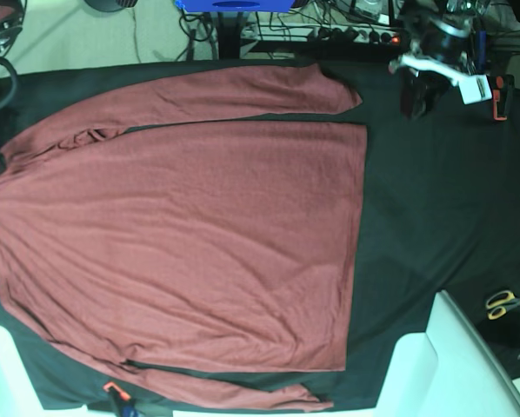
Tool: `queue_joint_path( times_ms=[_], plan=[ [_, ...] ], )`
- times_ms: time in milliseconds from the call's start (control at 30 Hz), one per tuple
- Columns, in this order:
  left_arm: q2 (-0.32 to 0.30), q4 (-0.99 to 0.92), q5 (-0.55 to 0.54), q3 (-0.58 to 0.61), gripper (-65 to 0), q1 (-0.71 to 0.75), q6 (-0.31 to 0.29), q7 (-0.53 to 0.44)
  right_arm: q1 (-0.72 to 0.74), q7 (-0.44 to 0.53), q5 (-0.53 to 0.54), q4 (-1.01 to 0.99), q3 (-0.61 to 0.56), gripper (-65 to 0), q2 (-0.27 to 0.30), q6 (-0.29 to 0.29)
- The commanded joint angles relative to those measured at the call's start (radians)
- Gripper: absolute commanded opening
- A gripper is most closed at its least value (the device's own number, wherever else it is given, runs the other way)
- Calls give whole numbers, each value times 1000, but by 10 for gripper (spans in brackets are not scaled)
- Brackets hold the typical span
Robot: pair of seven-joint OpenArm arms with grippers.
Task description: Fold the T-shirt properly
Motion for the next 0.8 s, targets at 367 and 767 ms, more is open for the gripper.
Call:
queue_joint_path(
  times_ms=[367,767],
  plan=[
    [19,15,-6,5,-477,116,-18,-10,-75,10,20,272,-68,-180,-64,5],
    [25,-81,-8,182,-346,21,-18,-14,-84,-12,20,285,-68,-179,-78,11]
  ],
)
